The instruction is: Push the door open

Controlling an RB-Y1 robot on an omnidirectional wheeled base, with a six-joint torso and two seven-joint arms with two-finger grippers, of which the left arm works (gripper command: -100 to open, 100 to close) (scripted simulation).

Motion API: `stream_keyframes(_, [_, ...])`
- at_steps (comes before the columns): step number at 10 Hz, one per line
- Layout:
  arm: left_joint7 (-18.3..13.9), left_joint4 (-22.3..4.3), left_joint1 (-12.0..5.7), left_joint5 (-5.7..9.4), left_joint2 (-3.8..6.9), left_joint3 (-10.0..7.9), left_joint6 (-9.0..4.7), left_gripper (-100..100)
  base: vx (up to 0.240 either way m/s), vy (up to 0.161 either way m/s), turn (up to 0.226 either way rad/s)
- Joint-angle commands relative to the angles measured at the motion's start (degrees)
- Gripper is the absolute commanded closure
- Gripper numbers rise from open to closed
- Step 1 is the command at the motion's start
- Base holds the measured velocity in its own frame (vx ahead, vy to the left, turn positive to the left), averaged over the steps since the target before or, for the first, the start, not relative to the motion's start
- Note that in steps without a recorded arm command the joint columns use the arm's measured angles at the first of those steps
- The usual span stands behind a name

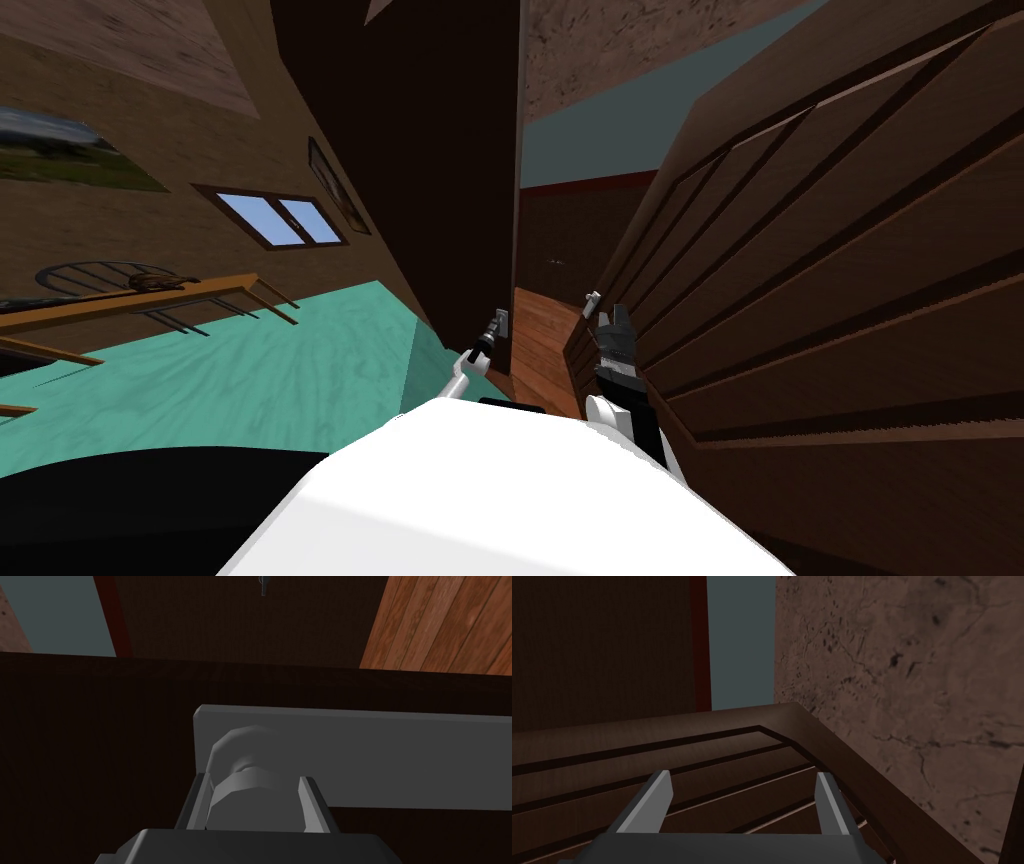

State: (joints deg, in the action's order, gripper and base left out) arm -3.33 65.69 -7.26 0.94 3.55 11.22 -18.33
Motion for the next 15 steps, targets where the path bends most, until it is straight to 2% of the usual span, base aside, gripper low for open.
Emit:
stream_keyframes(1, [0.7, -0.2, -0.13, 0.53, 0.26, -0.23, -0.02, 100, 0.114, -0.014, 0.087])
stream_keyframes(4, [1.9, -0.4, -0.33, 1.34, 0.54, -0.59, -0.06, 100, 0.163, -0.050, 0.076])
stream_keyframes(8, [4.6, -1.0, -0.79, 3.27, 0.75, -1.44, -0.14, 100, 0.210, -0.042, 0.150])
stream_keyframes(9, [3.9, -0.7, -0.74, 3.04, 0.70, -1.05, 0.21, -100, -0.026, -0.013, 0.072])
stream_keyframes(13, [3.8, -0.1, -0.40, 3.19, 0.41, -0.69, 0.53, -100, -0.189, -0.023, 0.010])
stream_keyframes(15, [3.7, 0.5, -0.07, 3.34, -0.31, -0.34, 0.84, -100, -0.279, -0.043, 0.032])
